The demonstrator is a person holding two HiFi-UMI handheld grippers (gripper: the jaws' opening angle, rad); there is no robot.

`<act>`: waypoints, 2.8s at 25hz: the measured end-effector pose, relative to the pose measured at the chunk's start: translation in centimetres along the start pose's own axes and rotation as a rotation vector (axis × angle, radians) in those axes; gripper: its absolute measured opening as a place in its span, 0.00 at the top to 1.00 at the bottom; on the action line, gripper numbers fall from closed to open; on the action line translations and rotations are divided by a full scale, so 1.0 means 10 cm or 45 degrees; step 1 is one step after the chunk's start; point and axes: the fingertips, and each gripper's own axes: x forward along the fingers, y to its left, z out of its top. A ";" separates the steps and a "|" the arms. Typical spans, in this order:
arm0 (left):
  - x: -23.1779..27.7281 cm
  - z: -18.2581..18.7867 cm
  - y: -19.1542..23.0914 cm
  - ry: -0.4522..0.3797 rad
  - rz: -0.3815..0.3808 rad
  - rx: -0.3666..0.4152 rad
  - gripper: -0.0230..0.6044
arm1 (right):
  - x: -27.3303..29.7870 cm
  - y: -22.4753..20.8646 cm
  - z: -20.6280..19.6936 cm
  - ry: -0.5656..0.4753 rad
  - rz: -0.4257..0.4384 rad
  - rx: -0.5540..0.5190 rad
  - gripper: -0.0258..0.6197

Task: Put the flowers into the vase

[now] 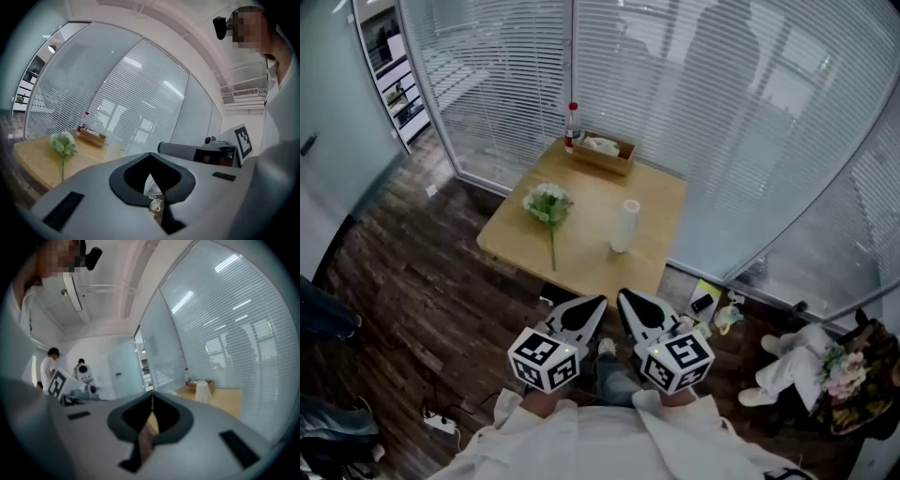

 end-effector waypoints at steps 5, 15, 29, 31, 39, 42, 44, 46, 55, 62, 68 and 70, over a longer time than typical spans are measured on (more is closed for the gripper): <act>0.46 0.27 0.27 -0.023 0.048 0.008 0.95 | 0.36 -0.43 0.29 -0.011 0.065 -0.007 0.94; 1.11 0.53 0.80 -0.073 0.188 0.018 0.95 | 1.03 -0.98 0.63 -0.012 0.239 -0.061 0.94; 1.30 0.51 1.07 -0.013 0.228 -0.036 0.95 | 1.17 -1.08 0.58 -0.006 0.271 -0.014 0.94; 1.30 0.50 1.09 -0.008 0.210 -0.048 0.95 | 1.18 -1.10 0.57 -0.011 0.252 -0.009 0.94; 1.17 0.35 1.32 0.047 0.244 -0.156 0.95 | 1.31 -0.95 0.40 0.050 0.236 0.029 0.94; 1.14 0.33 1.43 0.058 0.244 -0.185 0.95 | 1.41 -0.90 0.34 0.065 0.221 0.055 0.94; 1.12 0.32 1.53 0.065 0.253 -0.211 0.95 | 1.49 -0.86 0.28 0.085 0.218 0.068 0.94; 1.10 0.27 1.64 0.082 0.271 -0.247 0.95 | 1.55 -0.81 0.21 0.101 0.215 0.078 0.94; 1.03 -0.01 1.93 0.160 0.317 -0.336 0.95 | 1.80 -0.85 -0.23 0.215 0.144 0.153 0.94; 0.97 -0.13 2.17 0.176 0.344 -0.379 0.95 | 2.11 -0.89 -0.51 0.303 0.132 0.170 0.94; 0.91 -0.12 2.51 0.164 0.368 -0.418 0.95 | 2.38 -0.88 -0.79 0.363 0.135 0.220 0.94; 0.89 -0.13 2.62 0.167 0.387 -0.424 0.95 | 2.47 -0.90 -0.82 0.369 0.129 0.224 0.94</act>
